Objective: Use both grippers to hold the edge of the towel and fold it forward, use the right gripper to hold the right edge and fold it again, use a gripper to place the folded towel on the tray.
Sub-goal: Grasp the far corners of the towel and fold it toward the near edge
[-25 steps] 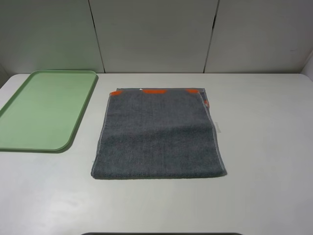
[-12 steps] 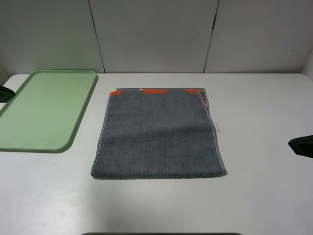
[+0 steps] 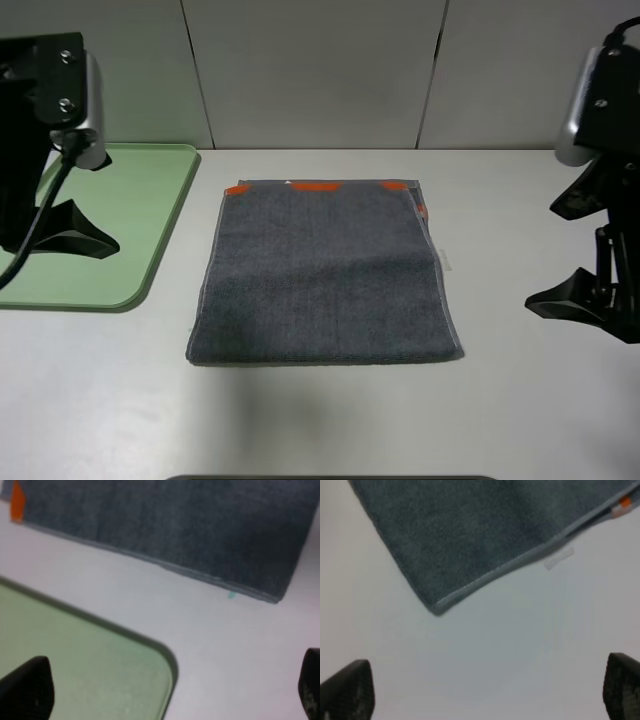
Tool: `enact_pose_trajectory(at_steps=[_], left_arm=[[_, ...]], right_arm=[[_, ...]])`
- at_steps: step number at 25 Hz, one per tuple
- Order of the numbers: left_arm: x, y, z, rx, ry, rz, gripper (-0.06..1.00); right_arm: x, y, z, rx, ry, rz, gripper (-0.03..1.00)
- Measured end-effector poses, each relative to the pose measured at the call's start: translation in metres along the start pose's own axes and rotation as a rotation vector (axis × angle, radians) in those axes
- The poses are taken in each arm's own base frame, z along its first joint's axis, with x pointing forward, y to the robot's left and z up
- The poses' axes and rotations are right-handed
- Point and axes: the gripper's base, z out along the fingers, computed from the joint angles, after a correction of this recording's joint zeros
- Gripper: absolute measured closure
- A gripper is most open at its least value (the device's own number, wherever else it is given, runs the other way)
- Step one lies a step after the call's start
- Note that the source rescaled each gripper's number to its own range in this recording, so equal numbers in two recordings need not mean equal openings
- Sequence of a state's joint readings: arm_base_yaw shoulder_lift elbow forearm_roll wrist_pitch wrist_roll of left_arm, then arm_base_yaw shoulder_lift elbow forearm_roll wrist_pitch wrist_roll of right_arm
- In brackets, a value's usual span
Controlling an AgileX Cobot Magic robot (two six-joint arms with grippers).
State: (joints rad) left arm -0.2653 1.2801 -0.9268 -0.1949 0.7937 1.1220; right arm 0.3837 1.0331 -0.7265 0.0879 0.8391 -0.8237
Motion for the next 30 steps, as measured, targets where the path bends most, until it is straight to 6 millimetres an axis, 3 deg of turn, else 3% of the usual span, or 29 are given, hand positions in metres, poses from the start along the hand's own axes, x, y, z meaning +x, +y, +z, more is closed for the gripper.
enact_pose_trajectory(at_steps=[9, 16, 22, 30], left_arm=[[-0.005, 0.005, 0.039, 0.127, 0.025, 0.084, -0.04], [-0.033, -0.014, 0.075, 0.179, 0.043, 0.266, -0.04], [-0.038, -0.022, 0.108, 0.244, 0.092, 0.314, -0.04], [-0.031, -0.023, 0.148, 0.304, 0.151, 0.307, -0.04]], right_arm=[[-0.008, -0.014, 0.055, -0.070, 0.077, -0.081, -0.03], [-0.006, -0.016, 0.090, -0.126, 0.136, -0.076, -0.03], [-0.005, -0.016, 0.106, -0.144, 0.156, -0.074, -0.03], [-0.002, -0.014, 0.110, -0.126, 0.144, -0.073, -0.03]])
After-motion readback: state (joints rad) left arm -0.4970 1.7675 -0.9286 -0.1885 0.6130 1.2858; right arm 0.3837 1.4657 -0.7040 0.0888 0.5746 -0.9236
